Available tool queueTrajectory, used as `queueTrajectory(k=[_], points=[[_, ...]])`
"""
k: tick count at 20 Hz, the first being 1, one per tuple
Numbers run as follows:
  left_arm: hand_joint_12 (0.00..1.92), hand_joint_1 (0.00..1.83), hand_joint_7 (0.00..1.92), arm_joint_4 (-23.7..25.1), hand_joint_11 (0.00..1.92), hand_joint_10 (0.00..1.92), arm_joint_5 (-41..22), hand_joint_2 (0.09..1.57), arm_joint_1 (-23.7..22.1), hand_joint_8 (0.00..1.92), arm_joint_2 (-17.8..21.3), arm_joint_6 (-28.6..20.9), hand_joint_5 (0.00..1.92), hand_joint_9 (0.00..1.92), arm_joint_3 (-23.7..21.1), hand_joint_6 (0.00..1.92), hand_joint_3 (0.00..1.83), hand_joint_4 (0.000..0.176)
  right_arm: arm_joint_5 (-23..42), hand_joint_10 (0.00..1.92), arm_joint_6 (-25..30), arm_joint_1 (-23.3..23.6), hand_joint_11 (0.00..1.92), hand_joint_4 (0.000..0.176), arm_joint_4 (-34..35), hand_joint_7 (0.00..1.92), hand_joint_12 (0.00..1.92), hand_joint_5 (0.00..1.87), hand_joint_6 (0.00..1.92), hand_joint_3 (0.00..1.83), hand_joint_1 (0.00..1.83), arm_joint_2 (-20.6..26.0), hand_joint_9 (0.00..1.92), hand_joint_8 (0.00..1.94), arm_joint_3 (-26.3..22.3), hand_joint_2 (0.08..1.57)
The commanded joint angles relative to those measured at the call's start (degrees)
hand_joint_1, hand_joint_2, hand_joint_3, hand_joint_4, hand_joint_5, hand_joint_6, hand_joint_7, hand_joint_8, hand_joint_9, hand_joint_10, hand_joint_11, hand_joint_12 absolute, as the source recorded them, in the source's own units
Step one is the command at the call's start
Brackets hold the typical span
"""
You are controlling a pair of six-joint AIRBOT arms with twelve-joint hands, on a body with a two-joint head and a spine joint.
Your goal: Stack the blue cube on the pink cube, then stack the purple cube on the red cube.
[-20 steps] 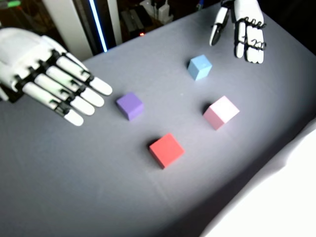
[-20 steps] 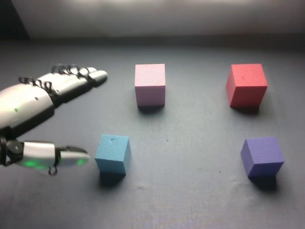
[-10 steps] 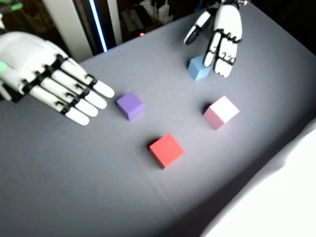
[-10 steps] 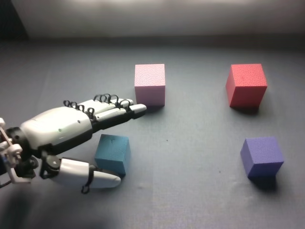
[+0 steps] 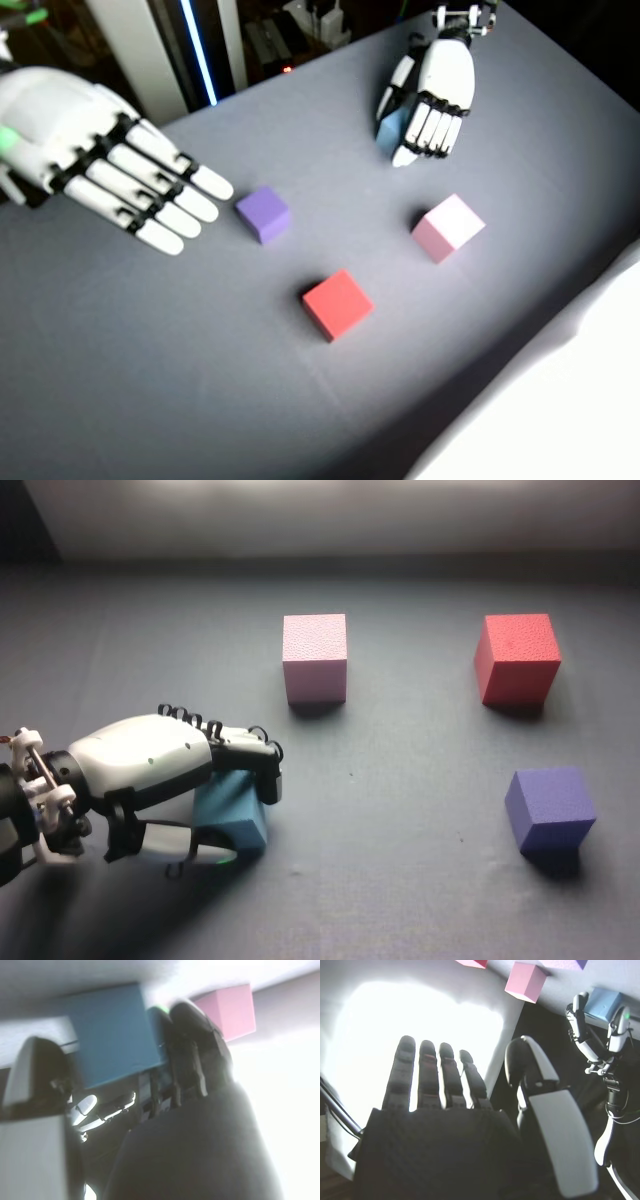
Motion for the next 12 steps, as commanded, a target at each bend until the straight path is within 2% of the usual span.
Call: queueTrajectory(k=[1, 3, 4, 6, 7, 8, 9, 10, 12], points=[[1.9, 1.31, 0.66, -1.06, 0.49, 1.7, -5.07, 1.3, -0.78, 1.58, -0.38, 0.22, 0.51, 0.68, 0.32, 1.43, 0.0, 0.0, 6.79, 0.0, 0.31, 0.05, 0.0, 0.0, -0.26, 0.0, 0.0, 0.0, 0.0, 0.0, 0.57, 0.07, 0.0, 0.0, 0.24, 1.52], [1.89, 1.3, 0.67, -1.27, 0.46, 1.66, -5.68, 1.29, -1.53, 1.52, -0.44, 0.44, 0.57, 0.69, 0.46, 1.43, 0.0, 0.0, 6.79, 0.0, 0.31, 0.0, 0.0, 0.0, -0.16, 0.0, 0.0, 0.0, 0.0, 0.0, 0.57, 0.06, 0.0, 0.0, 0.25, 1.52], [1.92, 1.31, 0.66, -1.39, 0.52, 1.71, -6.1, 1.29, -1.88, 1.55, -0.44, 0.53, 0.54, 0.68, 0.52, 1.42, 0.0, 0.0, 6.79, 0.0, 0.31, 0.0, 0.0, 0.0, -0.14, 0.0, 0.0, 0.0, 0.0, 0.0, 0.57, 0.06, 0.0, 0.0, 0.25, 1.52], [1.89, 1.31, 0.66, -1.43, 0.54, 1.69, -7.03, 1.3, -3.41, 1.54, -0.4, 0.82, 0.51, 0.7, 0.7, 1.46, 0.0, 0.0, 6.79, 0.0, 0.31, 0.0, 0.0, 0.0, -0.11, 0.0, 0.0, 0.0, 0.0, 0.0, 0.58, 0.06, 0.0, 0.0, 0.26, 1.52], [1.82, 1.31, 0.67, -1.43, 0.54, 1.66, -7.13, 1.3, -4.2, 1.52, -0.39, 1.03, 0.5, 0.7, 0.83, 1.48, 0.0, 0.0, 6.79, 0.0, 0.31, -0.02, 0.0, 0.008, -0.1, 0.0, 0.0, 0.0, 0.0, 0.0, 0.57, 0.06, 0.0, 0.0, 0.27, 1.52], [1.84, 1.19, 0.73, -1.42, 0.58, 1.5, -7.15, 1.31, -4.81, 1.56, -0.39, 1.17, 0.52, 0.66, 0.97, 1.46, 0.0, 0.0, 6.79, 0.0, 0.31, -0.02, 0.0, 0.006, -0.1, 0.0, 0.0, 0.0, 0.0, 0.0, 0.54, 0.06, 0.0, 0.0, 0.27, 1.52], [1.81, 1.18, 0.78, -1.22, 0.6, 1.41, -7.15, 1.29, -6.31, 1.51, -0.44, 1.41, 0.56, 0.67, 1.33, 1.39, 0.0, 0.0, 6.79, 0.0, 0.31, -0.02, 0.0, 0.007, -0.09, 0.0, 0.0, 0.0, 0.0, 0.0, 0.53, 0.04, 0.0, 0.0, 0.29, 1.52], [1.84, 1.16, 0.75, -0.94, 0.54, 1.45, -6.89, 1.28, -7.62, 1.56, -0.58, 1.51, 0.62, 0.62, 1.69, 1.35, 0.0, 0.0, 6.79, 0.0, 0.31, -0.02, 0.0, 0.002, -0.08, 0.0, 0.0, 0.0, 0.0, 0.0, 0.53, 0.0, 0.0, 0.0, 0.31, 1.52], [1.91, 1.14, 0.7, -0.71, 0.42, 1.6, -5.67, 1.3, -10.04, 1.64, -1.23, 1.78, 0.6, 0.53, 2.77, 1.38, 0.0, 0.0, 6.79, 0.0, 0.31, -0.02, 0.0, 0.0, 0.01, 0.0, 0.0, 0.0, 0.0, 0.0, 0.55, -0.03, 0.0, 0.0, 0.32, 1.53]])
